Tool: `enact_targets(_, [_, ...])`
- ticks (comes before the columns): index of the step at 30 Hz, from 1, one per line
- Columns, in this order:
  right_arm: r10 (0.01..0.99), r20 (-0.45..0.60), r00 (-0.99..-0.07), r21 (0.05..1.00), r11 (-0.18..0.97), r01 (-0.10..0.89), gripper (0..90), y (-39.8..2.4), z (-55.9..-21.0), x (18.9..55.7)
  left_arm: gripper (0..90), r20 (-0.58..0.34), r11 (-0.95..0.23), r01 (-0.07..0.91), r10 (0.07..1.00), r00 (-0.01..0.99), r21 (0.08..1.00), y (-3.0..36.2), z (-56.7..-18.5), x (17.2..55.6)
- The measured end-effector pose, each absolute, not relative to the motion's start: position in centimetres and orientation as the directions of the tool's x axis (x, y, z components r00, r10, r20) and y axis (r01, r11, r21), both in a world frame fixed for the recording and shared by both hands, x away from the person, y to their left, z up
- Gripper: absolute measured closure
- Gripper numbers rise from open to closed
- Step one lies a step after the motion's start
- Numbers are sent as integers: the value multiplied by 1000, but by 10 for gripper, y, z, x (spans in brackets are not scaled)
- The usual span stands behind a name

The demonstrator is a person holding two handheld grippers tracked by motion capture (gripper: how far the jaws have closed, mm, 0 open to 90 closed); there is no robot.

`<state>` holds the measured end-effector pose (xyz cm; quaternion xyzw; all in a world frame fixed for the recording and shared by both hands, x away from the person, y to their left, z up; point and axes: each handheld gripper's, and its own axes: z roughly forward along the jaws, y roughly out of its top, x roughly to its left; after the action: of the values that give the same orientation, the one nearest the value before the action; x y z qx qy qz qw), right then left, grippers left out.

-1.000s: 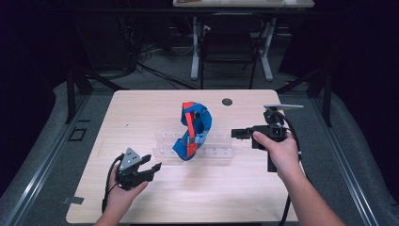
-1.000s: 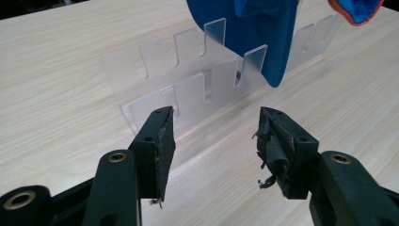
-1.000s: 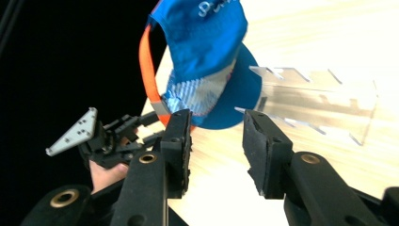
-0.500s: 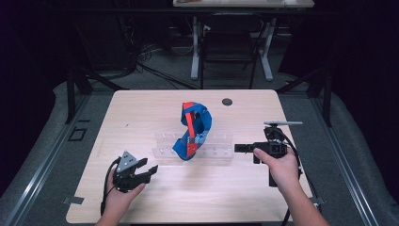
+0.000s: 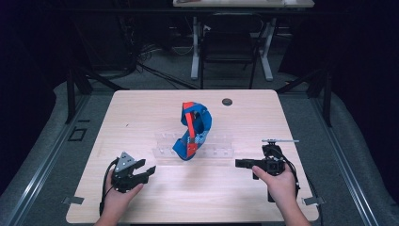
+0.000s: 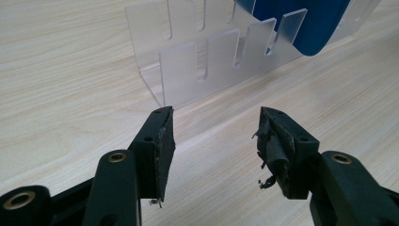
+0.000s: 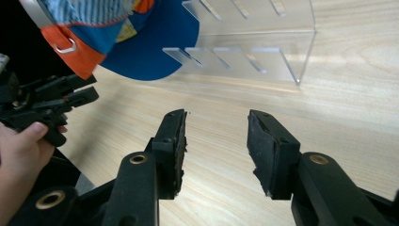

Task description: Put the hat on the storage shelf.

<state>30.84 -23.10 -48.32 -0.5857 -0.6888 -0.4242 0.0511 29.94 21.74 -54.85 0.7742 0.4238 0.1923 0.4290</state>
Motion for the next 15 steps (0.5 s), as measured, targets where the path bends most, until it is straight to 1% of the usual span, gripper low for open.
enact_targets(7, [776,552,-305,561,-75,824,559,-239,-506,295,467,-61,-281,494,821,568,823,218,-549,299])
enact_targets(13, [789,537,-298,575,-84,814,549,-247,-521,286,467,-65,-269,491,824,562,829,218,-551,299])
enact_targets(15, [800,518,-304,586,-73,807,546,-248,-524,284,467,-68,-268,494,825,561,827,218,-551,300])
